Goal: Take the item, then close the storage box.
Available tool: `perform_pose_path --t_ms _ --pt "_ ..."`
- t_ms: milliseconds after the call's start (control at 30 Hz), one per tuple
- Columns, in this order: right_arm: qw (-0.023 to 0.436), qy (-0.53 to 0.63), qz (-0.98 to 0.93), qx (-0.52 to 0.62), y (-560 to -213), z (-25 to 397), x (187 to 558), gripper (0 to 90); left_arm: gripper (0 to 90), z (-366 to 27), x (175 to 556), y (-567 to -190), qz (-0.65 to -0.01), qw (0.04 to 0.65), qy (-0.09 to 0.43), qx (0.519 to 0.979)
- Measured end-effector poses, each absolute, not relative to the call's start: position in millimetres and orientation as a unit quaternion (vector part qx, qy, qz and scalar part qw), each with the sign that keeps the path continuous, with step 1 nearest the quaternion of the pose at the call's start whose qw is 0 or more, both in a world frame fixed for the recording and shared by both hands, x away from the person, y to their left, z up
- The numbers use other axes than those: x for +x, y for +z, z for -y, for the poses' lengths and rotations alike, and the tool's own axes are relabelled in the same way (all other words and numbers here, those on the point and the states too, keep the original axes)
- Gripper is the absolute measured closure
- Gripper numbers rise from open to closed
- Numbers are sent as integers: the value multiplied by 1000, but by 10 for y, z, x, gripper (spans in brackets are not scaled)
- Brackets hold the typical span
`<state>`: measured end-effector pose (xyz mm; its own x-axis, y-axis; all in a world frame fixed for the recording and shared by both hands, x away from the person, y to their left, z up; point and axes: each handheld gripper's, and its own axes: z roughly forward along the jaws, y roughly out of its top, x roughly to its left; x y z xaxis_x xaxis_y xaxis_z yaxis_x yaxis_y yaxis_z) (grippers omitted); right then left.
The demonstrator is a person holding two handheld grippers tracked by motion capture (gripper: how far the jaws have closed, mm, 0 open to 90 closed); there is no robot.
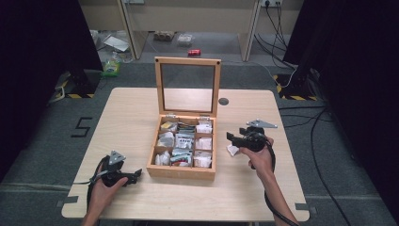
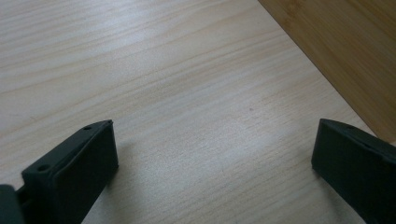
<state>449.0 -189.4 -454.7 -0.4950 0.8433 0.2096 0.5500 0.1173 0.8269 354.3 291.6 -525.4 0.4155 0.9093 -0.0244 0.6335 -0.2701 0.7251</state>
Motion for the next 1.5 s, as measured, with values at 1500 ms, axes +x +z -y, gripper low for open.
perform_pose_path --t_ms 1500 --pt "189 462 -732 463 -4266 1358 5002 312 0 -2914 3544 -5253 -499 338 204 771"
